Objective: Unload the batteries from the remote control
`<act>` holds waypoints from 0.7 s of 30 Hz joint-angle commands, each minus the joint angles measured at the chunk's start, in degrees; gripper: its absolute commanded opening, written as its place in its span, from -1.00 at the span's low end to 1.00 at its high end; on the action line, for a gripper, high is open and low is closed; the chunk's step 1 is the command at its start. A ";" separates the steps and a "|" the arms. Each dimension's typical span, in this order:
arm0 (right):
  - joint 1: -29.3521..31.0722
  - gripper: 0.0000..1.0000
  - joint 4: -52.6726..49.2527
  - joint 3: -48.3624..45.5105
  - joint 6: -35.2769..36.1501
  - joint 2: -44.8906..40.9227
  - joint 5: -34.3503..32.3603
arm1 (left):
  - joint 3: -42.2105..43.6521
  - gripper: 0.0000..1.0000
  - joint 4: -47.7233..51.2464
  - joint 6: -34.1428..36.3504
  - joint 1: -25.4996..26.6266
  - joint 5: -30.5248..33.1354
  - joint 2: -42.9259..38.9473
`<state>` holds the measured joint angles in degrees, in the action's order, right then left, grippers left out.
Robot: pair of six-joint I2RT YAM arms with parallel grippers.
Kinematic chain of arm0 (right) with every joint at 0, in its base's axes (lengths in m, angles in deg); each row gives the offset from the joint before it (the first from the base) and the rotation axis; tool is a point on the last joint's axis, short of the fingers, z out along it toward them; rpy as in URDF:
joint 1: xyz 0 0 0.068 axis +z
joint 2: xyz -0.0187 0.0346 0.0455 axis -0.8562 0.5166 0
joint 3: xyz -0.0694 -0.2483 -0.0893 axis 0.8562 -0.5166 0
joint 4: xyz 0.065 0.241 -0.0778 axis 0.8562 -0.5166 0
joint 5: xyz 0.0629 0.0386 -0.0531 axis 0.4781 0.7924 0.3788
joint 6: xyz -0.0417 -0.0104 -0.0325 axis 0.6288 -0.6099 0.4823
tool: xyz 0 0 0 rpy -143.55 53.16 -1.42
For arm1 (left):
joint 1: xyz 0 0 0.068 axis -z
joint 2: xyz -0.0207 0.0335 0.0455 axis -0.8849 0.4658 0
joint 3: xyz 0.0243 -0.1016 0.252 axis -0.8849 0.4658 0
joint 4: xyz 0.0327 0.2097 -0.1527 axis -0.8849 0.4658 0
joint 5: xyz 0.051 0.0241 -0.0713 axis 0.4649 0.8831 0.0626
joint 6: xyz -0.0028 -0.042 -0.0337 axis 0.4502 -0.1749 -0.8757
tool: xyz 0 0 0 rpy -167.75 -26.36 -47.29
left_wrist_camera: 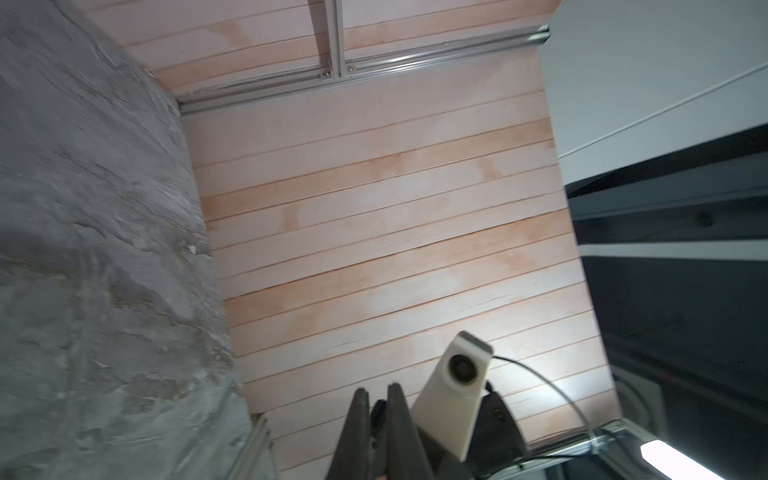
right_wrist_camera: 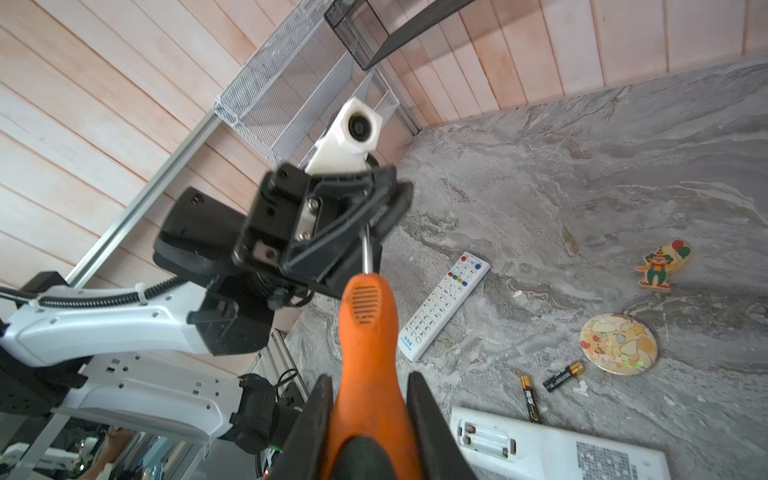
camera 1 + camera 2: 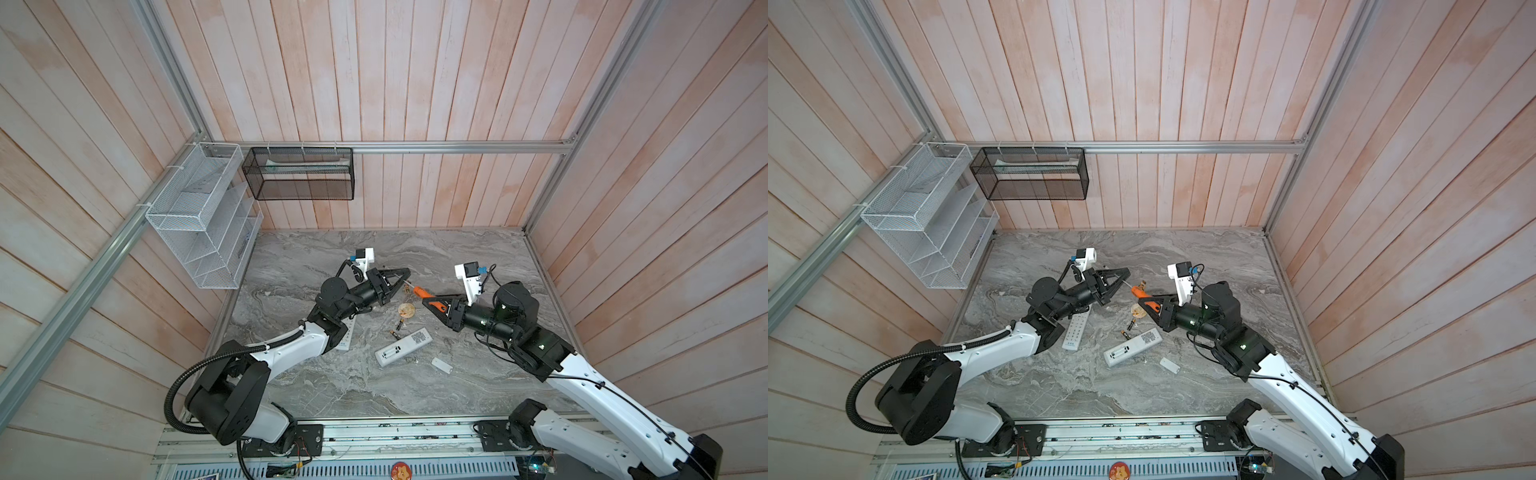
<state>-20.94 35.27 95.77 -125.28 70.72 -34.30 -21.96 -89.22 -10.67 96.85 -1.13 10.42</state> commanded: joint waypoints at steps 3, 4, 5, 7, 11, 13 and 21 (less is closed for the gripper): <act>-0.25 -0.85 -2.57 1.34 -0.27 0.63 -1.17 | -0.71 -1.00 3.74 7.37 -0.45 0.00 -0.55; -0.31 -0.57 -4.41 2.06 0.53 0.89 -1.05 | -0.91 -1.00 5.04 8.13 -0.66 -0.44 -0.66; -0.34 -0.28 -7.11 3.13 1.71 1.22 -0.86 | -1.26 -1.00 6.71 9.10 -0.98 -1.13 -0.84; -0.87 0.21 -12.70 6.11 4.60 2.30 0.07 | -2.76 -1.00 11.26 11.96 -1.59 -3.44 -0.93; -3.42 0.61 -28.75 15.04 11.82 8.83 2.26 | -8.51 -1.00 27.37 22.57 -2.17 -9.12 -0.56; -3.65 0.64 -33.71 18.32 14.61 12.29 3.26 | -10.03 -1.00 32.82 26.01 -2.18 -10.07 -0.71; -1.33 0.55 -34.98 22.29 17.28 19.91 7.21 | -11.45 -1.00 38.06 30.02 -2.44 -11.67 -1.49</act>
<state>-23.67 3.84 115.57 -110.68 89.51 -29.44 -31.18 -54.84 15.25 94.64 -10.68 9.97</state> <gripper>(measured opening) 0.781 0.065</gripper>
